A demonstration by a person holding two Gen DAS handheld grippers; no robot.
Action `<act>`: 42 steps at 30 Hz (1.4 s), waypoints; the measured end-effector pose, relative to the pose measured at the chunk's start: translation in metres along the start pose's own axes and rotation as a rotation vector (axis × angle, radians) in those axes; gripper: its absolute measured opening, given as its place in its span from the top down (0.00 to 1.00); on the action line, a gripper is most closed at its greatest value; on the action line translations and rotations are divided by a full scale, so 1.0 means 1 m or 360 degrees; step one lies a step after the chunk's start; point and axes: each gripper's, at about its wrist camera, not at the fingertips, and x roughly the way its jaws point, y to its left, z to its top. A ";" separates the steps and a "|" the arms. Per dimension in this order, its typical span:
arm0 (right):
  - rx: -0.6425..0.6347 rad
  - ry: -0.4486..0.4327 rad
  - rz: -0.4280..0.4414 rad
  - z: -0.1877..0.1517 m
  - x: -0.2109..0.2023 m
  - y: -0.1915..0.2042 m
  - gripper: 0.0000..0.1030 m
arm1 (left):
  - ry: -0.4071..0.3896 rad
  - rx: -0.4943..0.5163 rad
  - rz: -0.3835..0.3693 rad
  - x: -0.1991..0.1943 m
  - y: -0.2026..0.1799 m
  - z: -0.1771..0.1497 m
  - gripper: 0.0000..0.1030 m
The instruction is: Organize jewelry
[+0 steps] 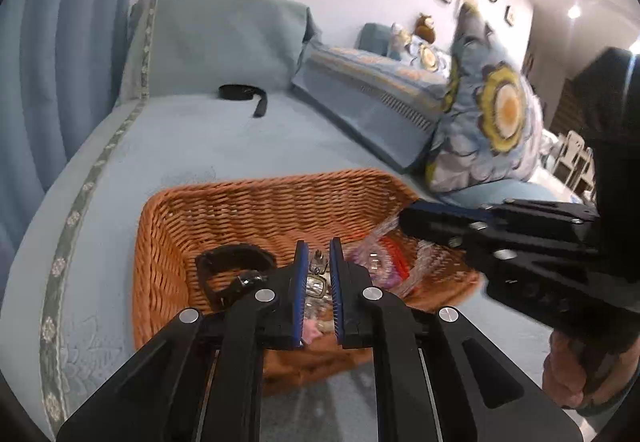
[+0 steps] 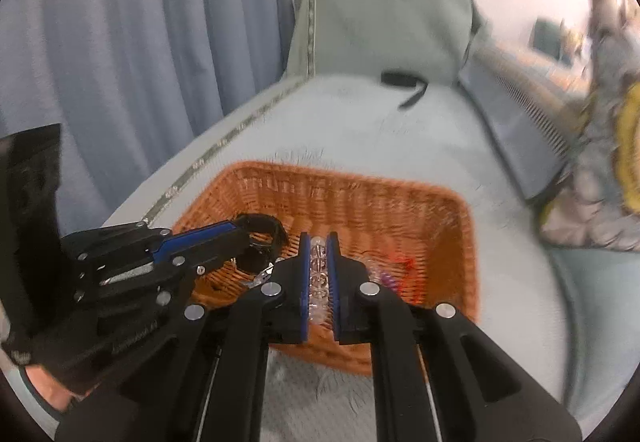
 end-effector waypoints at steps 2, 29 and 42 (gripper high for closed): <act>0.0048 0.0054 -0.0003 0.001 0.020 -0.008 0.94 | 0.0021 -0.0008 0.0016 0.010 0.004 -0.001 0.91; 0.0093 -0.0411 -0.0168 -0.090 -0.102 0.005 0.29 | -0.0376 -0.0040 0.0199 -0.126 -0.009 -0.064 0.22; 0.0094 -0.0508 -0.0380 -0.165 -0.113 0.028 0.28 | -0.0469 -0.0210 0.0528 -0.151 0.004 -0.138 0.21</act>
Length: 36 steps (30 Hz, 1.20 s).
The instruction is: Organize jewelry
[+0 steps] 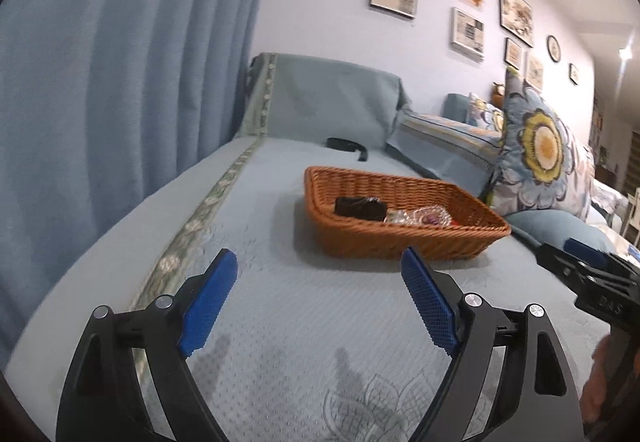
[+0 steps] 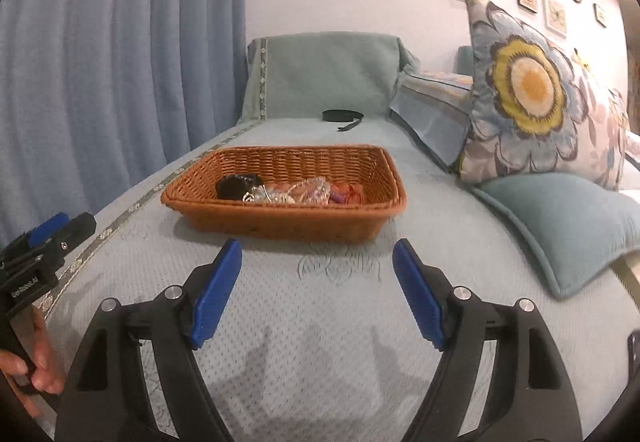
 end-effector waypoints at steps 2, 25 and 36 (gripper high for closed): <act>-0.0016 -0.0017 -0.0034 -0.009 -0.001 0.003 0.28 | 0.0002 0.0000 0.0023 0.000 0.001 -0.002 0.21; -0.0050 -0.0143 -0.0145 -0.021 -0.012 0.014 0.14 | -0.0179 0.0132 0.0206 -0.024 -0.015 -0.007 0.08; -0.0053 -0.0134 -0.0153 -0.021 -0.011 0.015 0.10 | -0.0187 0.0127 0.0190 -0.024 -0.014 -0.007 0.08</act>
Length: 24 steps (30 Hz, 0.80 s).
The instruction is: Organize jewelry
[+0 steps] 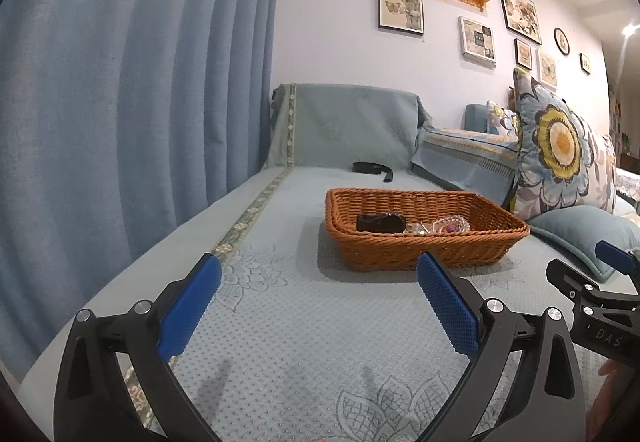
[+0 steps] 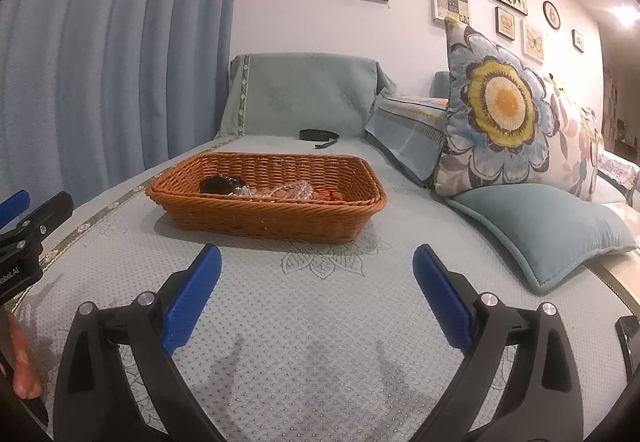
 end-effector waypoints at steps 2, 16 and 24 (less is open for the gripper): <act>0.0000 0.0000 0.0000 0.000 0.000 0.000 0.10 | -0.0004 0.0001 -0.0001 0.000 0.000 0.000 0.08; 0.0000 0.0000 0.0001 0.000 0.000 0.000 0.08 | -0.0004 0.0015 0.0000 -0.001 -0.003 -0.001 0.08; 0.0001 -0.0001 0.0000 0.000 0.000 0.000 0.08 | -0.0004 0.0016 0.0000 0.000 -0.004 -0.001 0.08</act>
